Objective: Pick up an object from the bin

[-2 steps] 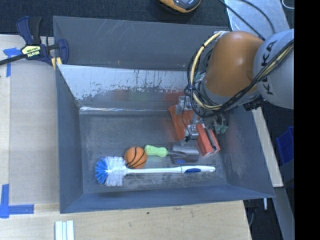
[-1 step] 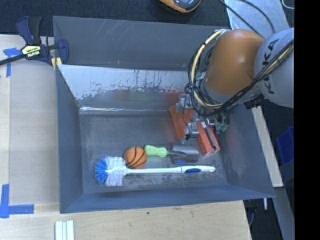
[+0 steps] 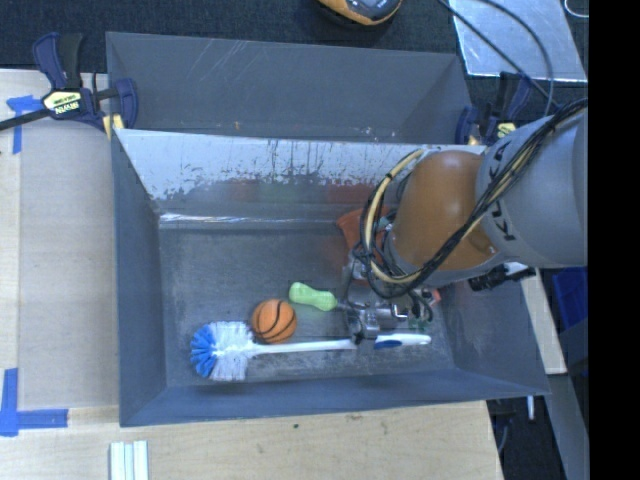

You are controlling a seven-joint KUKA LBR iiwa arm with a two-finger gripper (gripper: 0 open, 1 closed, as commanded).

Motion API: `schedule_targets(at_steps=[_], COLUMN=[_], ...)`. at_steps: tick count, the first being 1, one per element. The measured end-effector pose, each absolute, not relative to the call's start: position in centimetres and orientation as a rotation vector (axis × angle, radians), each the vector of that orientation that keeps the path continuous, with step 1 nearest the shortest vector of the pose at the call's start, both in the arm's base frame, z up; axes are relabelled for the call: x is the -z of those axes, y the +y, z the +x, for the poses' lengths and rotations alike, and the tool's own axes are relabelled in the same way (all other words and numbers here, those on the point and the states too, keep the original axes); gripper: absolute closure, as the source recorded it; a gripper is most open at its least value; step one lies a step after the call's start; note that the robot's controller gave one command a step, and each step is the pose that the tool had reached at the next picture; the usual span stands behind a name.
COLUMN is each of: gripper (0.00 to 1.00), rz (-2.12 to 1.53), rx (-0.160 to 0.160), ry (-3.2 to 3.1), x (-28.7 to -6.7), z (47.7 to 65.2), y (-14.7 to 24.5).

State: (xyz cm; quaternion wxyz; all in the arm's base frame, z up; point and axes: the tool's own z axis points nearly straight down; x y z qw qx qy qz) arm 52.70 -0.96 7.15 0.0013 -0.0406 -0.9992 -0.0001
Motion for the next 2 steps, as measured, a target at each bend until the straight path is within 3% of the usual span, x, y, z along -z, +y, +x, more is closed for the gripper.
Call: schedule_targets(at_steps=[1, 2], gripper=[0.0, 0.0], rz=[-0.201, -0.461], rx=[0.0, 0.002], ry=[-3.142, -3.108], x=[-12.9, -9.9], z=[52.2, 54.7], y=[-0.4, 0.5])
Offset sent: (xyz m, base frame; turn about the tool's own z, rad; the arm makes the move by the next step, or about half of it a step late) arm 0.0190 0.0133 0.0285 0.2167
